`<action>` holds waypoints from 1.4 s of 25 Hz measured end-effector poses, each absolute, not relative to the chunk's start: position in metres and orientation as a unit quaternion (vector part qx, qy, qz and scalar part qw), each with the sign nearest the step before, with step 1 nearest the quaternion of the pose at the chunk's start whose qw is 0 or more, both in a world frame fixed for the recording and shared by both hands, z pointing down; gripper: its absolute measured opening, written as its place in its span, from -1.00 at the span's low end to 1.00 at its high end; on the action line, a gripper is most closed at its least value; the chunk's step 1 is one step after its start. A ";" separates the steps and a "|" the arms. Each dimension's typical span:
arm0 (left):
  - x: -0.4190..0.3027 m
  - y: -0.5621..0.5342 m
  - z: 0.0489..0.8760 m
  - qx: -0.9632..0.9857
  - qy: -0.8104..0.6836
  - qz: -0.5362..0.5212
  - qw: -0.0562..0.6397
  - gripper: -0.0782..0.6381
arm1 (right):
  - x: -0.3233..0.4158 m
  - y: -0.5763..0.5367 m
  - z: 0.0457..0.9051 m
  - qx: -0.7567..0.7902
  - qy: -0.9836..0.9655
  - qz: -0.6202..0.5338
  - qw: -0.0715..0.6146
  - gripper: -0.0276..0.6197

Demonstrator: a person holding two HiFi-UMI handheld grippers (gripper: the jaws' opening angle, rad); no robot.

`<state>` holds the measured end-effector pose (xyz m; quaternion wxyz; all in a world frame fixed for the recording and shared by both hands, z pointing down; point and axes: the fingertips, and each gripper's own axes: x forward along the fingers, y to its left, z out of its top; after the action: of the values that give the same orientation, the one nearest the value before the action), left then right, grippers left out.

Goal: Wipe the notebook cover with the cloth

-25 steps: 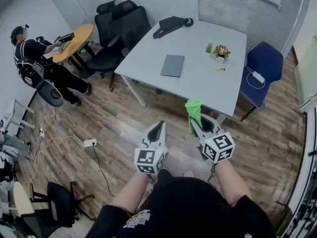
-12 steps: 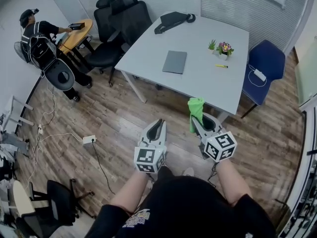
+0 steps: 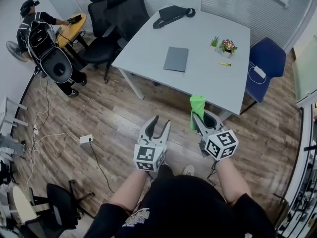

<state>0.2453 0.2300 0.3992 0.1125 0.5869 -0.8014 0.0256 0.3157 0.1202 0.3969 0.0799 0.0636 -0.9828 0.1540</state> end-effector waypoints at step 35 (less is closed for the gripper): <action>0.063 0.212 0.418 0.629 -0.767 0.020 0.128 -0.25 | 0.143 0.097 0.406 0.121 -0.975 0.162 0.089 -0.57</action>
<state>0.0631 0.2116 0.4178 0.1280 0.6290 -0.7665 0.0204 0.1430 0.0970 0.4055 0.0885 0.1214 -0.9753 0.1619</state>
